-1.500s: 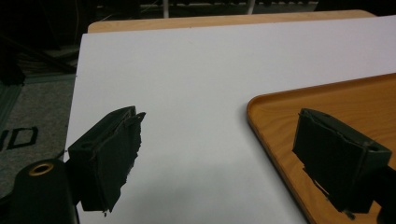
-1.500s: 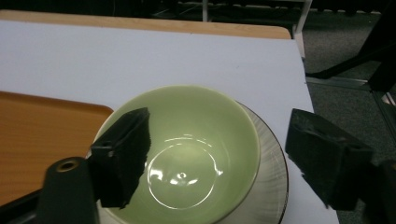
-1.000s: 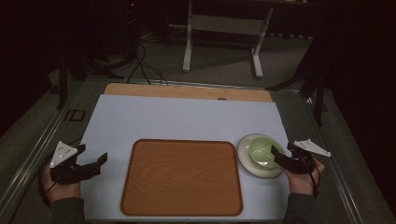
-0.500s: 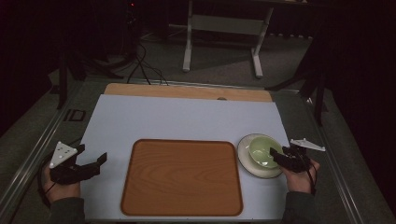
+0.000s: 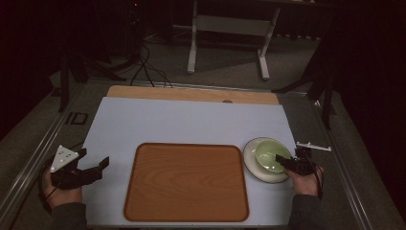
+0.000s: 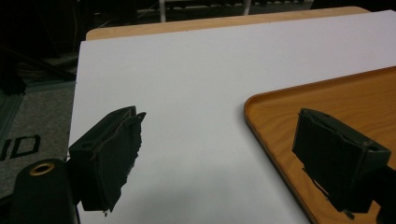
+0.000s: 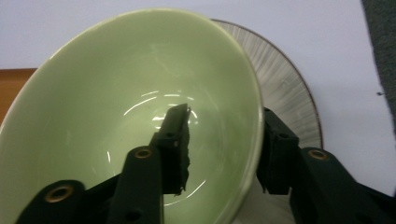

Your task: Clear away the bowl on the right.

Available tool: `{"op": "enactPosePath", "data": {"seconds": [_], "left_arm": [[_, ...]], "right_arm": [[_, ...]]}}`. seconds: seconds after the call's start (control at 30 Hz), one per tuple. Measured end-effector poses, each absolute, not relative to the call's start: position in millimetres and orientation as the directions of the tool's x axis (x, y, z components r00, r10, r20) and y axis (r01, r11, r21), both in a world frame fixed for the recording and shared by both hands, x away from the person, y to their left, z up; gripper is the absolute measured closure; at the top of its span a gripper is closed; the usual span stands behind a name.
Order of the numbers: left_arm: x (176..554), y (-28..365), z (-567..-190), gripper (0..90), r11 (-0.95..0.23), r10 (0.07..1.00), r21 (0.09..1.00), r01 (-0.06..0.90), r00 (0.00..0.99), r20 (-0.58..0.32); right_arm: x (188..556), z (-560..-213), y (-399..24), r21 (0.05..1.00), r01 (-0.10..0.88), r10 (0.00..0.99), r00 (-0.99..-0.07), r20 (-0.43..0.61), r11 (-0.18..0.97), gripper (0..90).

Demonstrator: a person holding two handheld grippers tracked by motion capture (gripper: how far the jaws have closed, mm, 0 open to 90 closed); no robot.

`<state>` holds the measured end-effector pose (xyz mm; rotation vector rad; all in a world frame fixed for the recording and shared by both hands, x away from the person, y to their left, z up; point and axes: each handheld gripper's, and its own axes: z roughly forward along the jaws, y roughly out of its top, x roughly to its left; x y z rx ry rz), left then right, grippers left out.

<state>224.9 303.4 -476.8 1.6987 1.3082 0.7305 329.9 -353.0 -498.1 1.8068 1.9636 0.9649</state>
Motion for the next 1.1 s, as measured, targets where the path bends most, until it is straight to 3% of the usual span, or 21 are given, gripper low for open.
{"op": "enactPosePath", "data": {"seconds": [0.4, 0.6, 1.1], "left_arm": [[225.5, 303.5, -477.3, 15.1, -0.096, 0.956, 0.875, 0.475, 0.288, -0.052], [225.6, 303.7, -477.4, 15.1, -0.095, 0.955, 0.874, 0.477, 0.29, -0.055], [226.3, 306.6, -477.4, 15.1, -0.078, 0.946, 0.871, 0.485, 0.312, -0.089]], "right_arm": [[335.8, -504.0, -354.2, 0.591, 0.804, 0.949, -0.135, 0.284, -0.062, 68.9], [335.6, -502.8, -355.3, 0.586, 0.804, 0.948, -0.101, 0.303, -0.102, 82.6], [327.9, -499.3, -359.0, 0.617, 0.769, 0.945, -0.054, 0.323, -0.168, 82.4]]}}
